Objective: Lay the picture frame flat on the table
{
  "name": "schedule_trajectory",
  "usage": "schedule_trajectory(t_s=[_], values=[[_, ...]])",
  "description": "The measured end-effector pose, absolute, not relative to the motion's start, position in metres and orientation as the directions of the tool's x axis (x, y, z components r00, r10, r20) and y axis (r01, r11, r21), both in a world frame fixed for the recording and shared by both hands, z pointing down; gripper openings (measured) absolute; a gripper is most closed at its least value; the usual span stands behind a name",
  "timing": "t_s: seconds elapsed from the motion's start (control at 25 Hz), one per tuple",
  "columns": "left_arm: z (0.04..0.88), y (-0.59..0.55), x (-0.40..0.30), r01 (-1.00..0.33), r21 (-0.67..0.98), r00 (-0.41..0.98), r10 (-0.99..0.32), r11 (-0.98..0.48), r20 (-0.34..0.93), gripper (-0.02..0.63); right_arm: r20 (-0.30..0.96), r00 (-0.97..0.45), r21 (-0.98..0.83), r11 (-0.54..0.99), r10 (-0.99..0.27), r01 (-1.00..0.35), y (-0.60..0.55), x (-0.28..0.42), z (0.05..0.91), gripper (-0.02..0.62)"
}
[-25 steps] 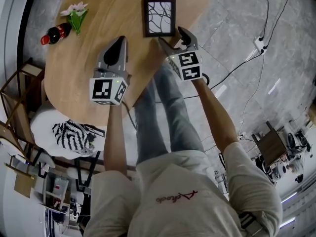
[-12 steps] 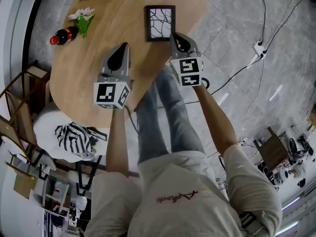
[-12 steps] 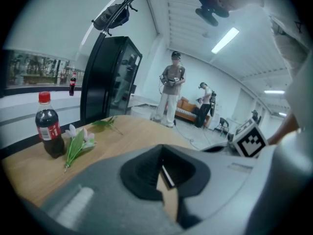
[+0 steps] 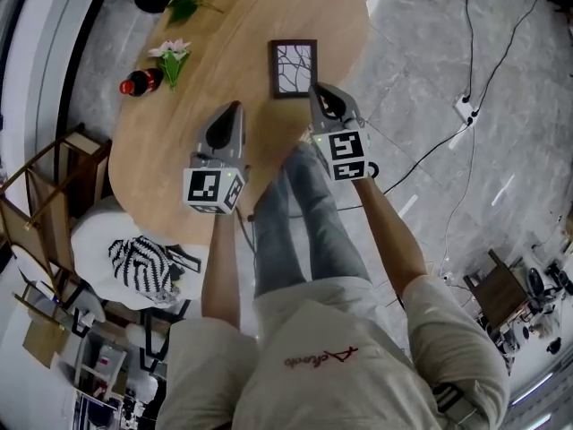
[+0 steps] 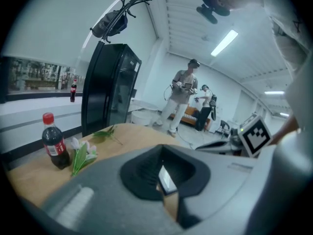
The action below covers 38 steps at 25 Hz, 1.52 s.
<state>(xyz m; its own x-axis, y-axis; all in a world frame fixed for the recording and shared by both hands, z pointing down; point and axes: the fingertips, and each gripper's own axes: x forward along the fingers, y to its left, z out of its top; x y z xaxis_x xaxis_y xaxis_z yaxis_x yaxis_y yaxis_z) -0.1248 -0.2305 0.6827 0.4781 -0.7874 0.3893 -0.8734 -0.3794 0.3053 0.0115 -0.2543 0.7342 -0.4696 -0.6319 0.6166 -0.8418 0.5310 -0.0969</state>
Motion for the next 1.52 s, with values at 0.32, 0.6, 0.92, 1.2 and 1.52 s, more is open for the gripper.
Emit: schedule_trajectory(t_s=[0.32, 0.6, 0.92, 1.2, 1.52], values=[[0.613, -0.231, -0.122, -0.877, 0.289, 0.471, -0.809, -0.385, 0.352, 0.0, 0.535, -0.499, -0.089, 0.542, -0.682, -0.836, -0.267, 0.003, 0.639, 0.003], [0.55, -0.223, -0.122, -0.883, 0.25, 0.464, -0.818, -0.397, 0.341, 0.0, 0.466, -0.518, -0.074, 0.551, -0.718, -0.831, -0.266, -0.004, 0.555, 0.003], [0.474, -0.221, -0.134, -0.896, 0.202, 0.443, -0.842, -0.397, 0.309, 0.0, 0.417, -0.514, -0.061, 0.542, -0.749, -0.838, -0.263, -0.005, 0.472, 0.003], [0.422, -0.216, -0.144, -0.905, 0.179, 0.423, -0.866, -0.386, 0.266, 0.0, 0.384, -0.504, -0.047, 0.529, -0.773, -0.847, -0.246, 0.002, 0.417, 0.003], [0.36, -0.2, -0.155, -0.912, 0.149, 0.407, -0.884, -0.381, 0.229, 0.0, 0.338, -0.483, -0.019, 0.507, -0.808, -0.862, -0.232, 0.014, 0.356, 0.003]])
